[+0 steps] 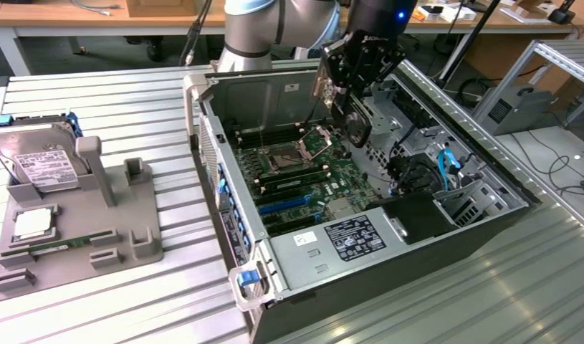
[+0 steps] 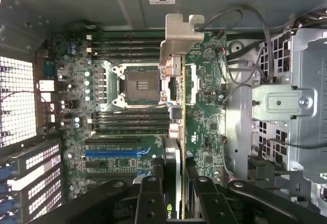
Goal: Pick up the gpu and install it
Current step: 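Pick up the gpu and move the gpu toward the slot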
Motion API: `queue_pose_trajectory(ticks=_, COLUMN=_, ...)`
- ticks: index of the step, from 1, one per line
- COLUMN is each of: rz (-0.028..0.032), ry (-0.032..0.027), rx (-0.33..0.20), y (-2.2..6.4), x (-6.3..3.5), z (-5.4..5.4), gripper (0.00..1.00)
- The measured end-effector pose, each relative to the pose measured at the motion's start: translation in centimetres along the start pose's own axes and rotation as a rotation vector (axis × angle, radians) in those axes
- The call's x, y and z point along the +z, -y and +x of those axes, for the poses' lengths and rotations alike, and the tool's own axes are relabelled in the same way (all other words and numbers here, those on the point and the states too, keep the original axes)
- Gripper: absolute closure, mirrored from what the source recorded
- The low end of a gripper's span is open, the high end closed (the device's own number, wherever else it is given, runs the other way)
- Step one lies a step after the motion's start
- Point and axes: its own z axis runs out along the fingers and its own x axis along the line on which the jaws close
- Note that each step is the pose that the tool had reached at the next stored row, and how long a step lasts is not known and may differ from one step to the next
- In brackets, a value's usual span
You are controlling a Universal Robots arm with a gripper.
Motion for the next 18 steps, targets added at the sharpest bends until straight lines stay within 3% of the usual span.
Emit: queue_pose_trajectory(ticks=18, rz=0.0013, ry=0.0, rx=0.0, y=0.03, x=0.96, z=-0.18, gripper=0.73)
